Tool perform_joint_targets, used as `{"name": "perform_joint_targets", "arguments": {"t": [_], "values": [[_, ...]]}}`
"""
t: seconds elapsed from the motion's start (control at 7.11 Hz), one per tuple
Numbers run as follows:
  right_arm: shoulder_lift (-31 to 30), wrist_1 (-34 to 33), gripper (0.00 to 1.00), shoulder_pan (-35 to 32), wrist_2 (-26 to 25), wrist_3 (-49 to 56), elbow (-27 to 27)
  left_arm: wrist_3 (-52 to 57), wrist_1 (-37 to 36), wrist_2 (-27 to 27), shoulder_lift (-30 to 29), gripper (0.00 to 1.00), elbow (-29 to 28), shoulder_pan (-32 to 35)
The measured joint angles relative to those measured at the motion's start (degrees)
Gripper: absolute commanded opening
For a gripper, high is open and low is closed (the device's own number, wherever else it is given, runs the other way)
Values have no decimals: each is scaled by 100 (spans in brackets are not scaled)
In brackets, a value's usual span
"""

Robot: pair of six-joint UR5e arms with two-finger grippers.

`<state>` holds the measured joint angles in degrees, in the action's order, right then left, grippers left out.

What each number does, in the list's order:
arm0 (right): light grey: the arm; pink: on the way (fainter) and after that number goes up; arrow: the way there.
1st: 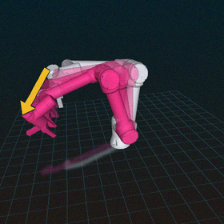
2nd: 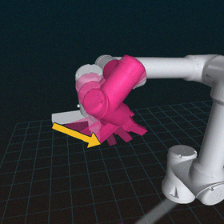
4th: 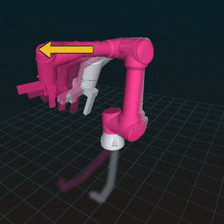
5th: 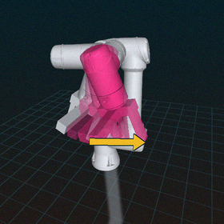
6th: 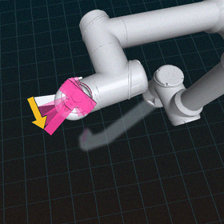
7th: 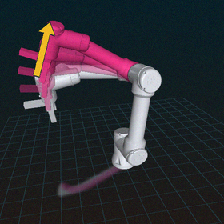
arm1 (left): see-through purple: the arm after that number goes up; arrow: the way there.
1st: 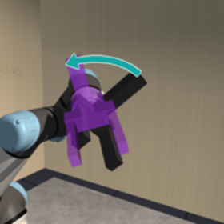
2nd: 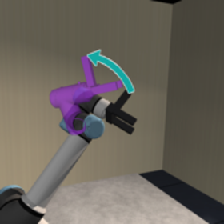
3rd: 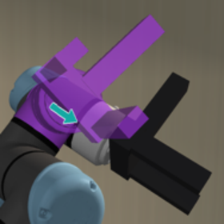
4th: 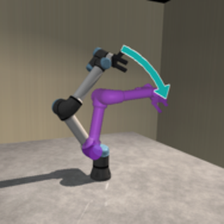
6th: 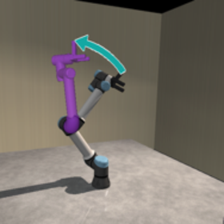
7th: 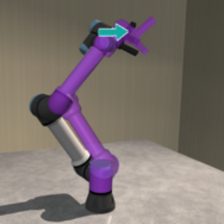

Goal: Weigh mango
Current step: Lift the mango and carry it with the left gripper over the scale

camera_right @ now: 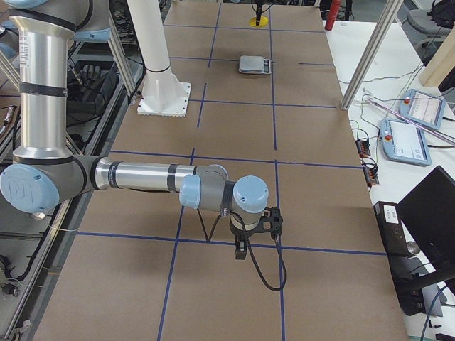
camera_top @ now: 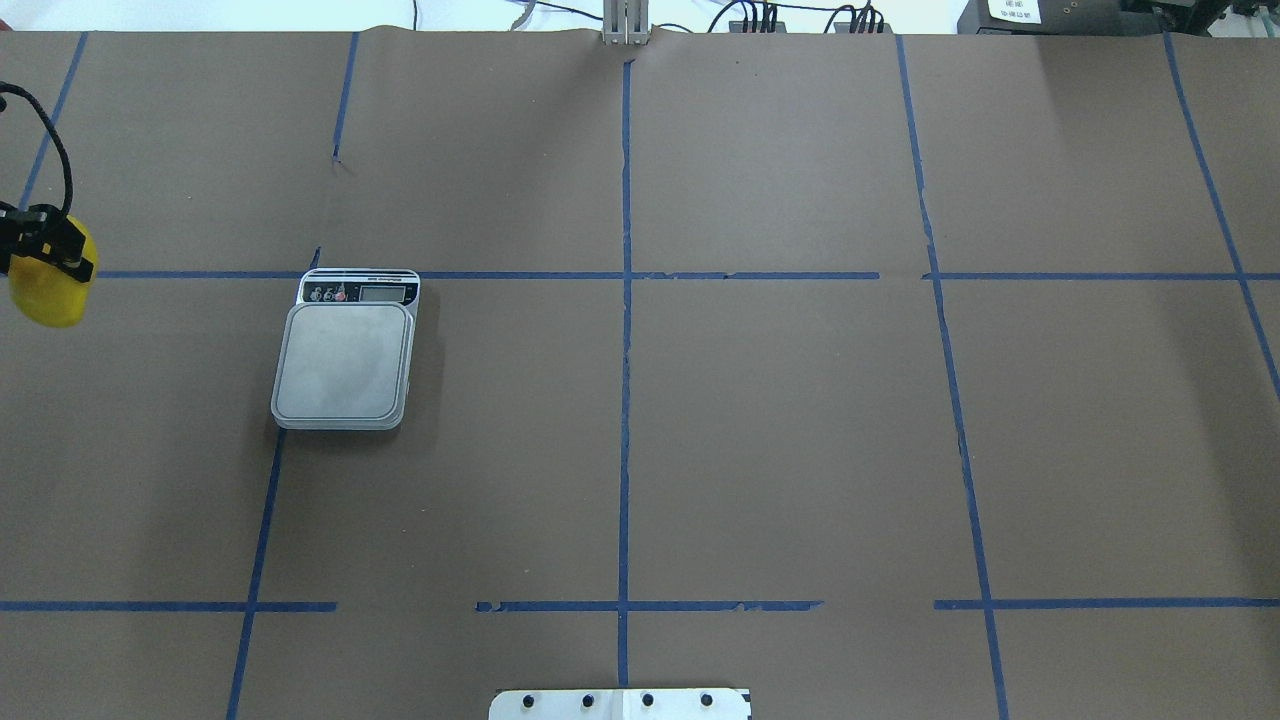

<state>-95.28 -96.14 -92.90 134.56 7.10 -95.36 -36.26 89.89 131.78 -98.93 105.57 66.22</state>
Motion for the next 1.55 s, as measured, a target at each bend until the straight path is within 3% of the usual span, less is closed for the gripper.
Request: {"name": "perform_joint_targets", "arguments": {"t": [0.42,0.7,0.84,0.98,1.12,1.55], "values": [[0,1,100,0,0,2,0,-2107,765,56,-709,0,-357,-1174],[1,5,100,0,0,2,0,-2676,1257,-140,-972,0,-748,-1665],[0,2,100,0,0,2,0,-2735,1326,-219,-1110,5,-932,-1772],[0,0,100,0,0,2,0,-2744,1352,-281,-1202,66,-1058,-1821],[0,0,100,0,0,2,0,-2728,1363,-369,-1231,100,-1116,-1855],[0,7,100,0,0,2,0,-2185,1265,-480,-1184,100,-1002,-1614]]}}
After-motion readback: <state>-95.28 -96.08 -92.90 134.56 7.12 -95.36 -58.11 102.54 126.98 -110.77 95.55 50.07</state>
